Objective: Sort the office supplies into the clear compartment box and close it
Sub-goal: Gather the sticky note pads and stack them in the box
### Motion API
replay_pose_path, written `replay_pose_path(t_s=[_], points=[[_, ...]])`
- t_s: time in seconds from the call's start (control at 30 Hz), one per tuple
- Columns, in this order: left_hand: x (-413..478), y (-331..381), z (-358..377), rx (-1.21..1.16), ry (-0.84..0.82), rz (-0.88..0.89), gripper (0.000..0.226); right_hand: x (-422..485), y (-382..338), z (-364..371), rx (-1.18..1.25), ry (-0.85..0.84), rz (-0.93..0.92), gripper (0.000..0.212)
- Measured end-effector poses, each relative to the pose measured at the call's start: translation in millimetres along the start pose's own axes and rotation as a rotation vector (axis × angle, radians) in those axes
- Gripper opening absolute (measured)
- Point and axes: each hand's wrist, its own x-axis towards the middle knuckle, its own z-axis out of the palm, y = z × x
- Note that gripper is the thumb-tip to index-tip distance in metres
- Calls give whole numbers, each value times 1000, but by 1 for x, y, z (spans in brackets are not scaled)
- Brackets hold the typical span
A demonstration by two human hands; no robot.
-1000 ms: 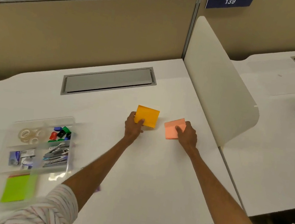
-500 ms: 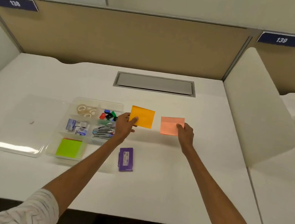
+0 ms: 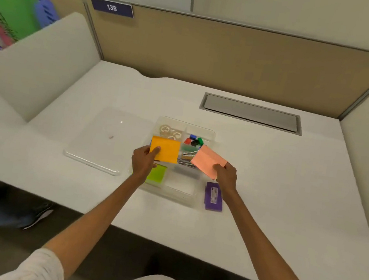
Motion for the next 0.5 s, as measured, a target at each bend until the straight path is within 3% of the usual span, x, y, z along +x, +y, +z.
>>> replay_pose_path(t_s=[0.2, 0.5], points=[[12, -19, -69, -67, 117, -28, 34, -29, 2, 69, -96, -101, -81, 36], [21, -37, -133, -134, 127, -41, 28, -49, 2, 139, -226, -141, -144, 38]])
